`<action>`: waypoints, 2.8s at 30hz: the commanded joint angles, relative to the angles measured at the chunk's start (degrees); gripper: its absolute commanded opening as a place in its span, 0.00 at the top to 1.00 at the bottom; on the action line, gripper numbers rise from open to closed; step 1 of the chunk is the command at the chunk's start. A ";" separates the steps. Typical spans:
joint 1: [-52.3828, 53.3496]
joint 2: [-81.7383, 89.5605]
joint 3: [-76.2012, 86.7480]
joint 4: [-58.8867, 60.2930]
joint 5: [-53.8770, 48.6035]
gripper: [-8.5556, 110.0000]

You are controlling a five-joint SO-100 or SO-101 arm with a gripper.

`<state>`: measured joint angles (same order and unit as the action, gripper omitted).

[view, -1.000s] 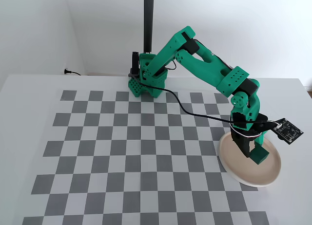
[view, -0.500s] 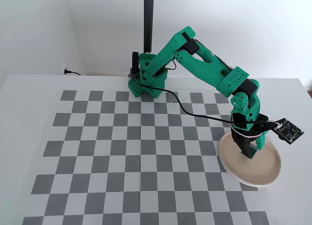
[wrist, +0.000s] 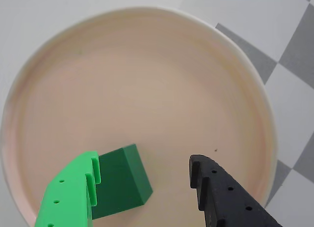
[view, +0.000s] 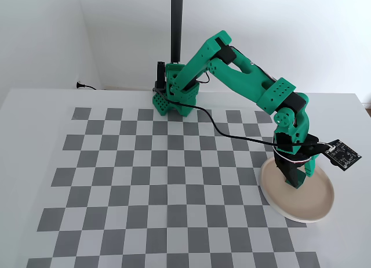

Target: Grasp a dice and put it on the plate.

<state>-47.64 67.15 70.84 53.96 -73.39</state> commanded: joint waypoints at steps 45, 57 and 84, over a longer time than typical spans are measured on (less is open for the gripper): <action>33.93 91.58 50.98 7.47 3.08 0.96; 39.73 98.96 66.97 -0.53 11.78 0.96; 40.34 110.13 86.31 -4.92 32.08 0.96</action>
<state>-7.65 176.22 156.97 50.45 -42.10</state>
